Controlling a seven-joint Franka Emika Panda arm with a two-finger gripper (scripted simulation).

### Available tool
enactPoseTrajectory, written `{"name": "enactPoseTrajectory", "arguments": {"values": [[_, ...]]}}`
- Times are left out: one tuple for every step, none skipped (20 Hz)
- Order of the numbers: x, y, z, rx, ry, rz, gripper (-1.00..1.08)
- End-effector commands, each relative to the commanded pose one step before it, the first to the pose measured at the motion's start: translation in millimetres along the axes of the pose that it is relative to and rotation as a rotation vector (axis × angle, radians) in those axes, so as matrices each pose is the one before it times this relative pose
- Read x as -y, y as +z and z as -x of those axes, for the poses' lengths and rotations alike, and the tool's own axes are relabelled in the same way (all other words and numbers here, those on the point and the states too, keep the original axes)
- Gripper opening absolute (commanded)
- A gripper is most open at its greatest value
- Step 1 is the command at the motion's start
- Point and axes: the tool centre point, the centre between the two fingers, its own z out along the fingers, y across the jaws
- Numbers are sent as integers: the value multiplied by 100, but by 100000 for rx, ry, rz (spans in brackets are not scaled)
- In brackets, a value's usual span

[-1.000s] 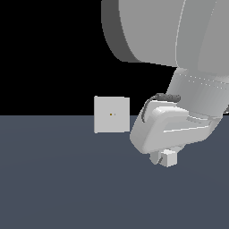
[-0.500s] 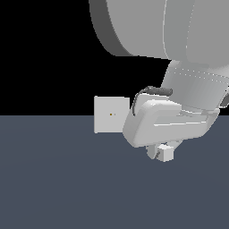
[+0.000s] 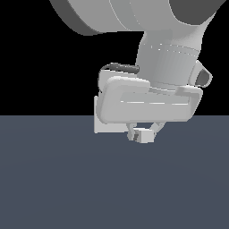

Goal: Plug the charger into the wall socket.

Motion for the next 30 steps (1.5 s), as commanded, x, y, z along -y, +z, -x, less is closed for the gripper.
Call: {"name": "enactPoseTrajectory", "arguments": {"values": [[1025,-704,-897,-215,3046,1416,-100],[368,-250,-332,-44,1106,508,-100],[352,-239,-320,-38,1056,485,-100],[334,-227,-307,-30,1009,463,-100],[312,-212,-290,-22,944,434,-100],[279,-189,-262,-14,848,391,-100],[248,-166,-233,-4,749,348,-100],[217,-145,-205,6,660,310,-100],[191,-126,-180,15,581,277,-100],[168,-110,-159,22,512,248,-100],[149,-96,-140,26,453,222,-100],[132,-84,-124,28,400,198,-100],[115,-73,-108,30,353,178,-100],[101,-63,-94,31,306,156,-100],[85,-53,-80,33,265,138,-100],[75,-43,-68,34,217,116,-100],[62,-34,-55,36,178,99,-100],[42,-24,-40,40,154,89,-100],[39,-17,-31,37,105,65,-100],[27,-10,-21,35,76,51,-100],[16,-5,-12,30,50,37,-100],[27,-10,-12,0,0,0,-100],[-22,11,8,36,46,37,-100],[0,0,0,0,0,0,-100],[0,0,0,0,0,0,-100],[0,0,0,0,0,0,-100],[22,7,7,5,-54,-42,-100],[0,6,-12,0,0,0,-100],[-1,18,-37,0,0,0,-100],[-2,29,-62,0,0,0,-100]]}}
